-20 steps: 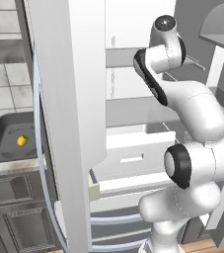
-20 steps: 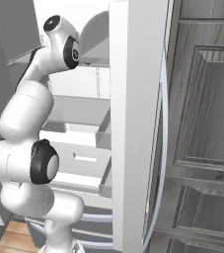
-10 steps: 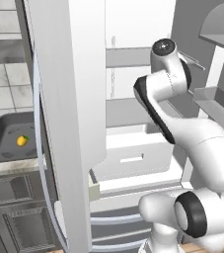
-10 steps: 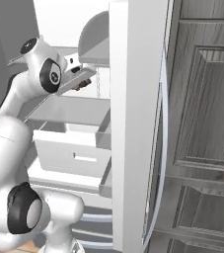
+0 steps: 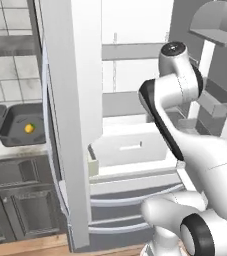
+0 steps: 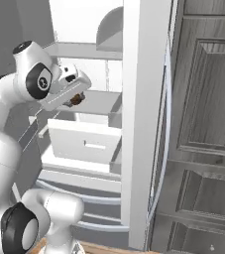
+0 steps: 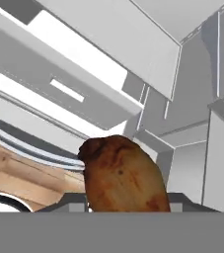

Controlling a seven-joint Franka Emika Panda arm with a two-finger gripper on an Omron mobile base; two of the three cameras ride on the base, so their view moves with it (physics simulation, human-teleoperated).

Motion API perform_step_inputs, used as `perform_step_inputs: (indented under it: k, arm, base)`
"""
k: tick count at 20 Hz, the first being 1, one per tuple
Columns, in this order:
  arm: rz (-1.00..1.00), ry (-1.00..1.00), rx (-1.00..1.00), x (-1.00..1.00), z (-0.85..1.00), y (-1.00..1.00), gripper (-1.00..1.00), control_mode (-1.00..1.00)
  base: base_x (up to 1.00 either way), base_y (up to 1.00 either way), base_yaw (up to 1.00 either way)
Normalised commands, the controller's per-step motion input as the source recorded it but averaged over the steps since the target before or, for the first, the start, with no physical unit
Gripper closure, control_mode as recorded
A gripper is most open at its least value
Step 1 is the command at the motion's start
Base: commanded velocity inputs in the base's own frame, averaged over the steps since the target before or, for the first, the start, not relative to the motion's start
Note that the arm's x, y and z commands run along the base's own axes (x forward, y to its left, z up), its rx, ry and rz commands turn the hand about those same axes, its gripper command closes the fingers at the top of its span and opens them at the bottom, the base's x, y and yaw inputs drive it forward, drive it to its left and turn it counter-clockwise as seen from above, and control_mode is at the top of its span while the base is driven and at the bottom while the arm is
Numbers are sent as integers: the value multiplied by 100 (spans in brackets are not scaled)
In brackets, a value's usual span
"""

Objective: Place one lemon and one chicken drumstick in each tupperware on the nearby counter, to pack two identical lunches.

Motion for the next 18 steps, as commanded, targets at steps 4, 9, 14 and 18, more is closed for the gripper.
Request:
perform_step_inputs:
  k: [4,9,14,18]
  arm:
    - [0,0,0,0,0,0,100,100]
    - [0,0,0,0,0,0,100,100]
    - [0,0,0,0,0,0,100,100]
    - [0,0,0,0,0,0,100,100]
  base:
    - [-100,16,15]
    - [-100,33,20]
    - [-64,83,9]
    - [-1,100,1]
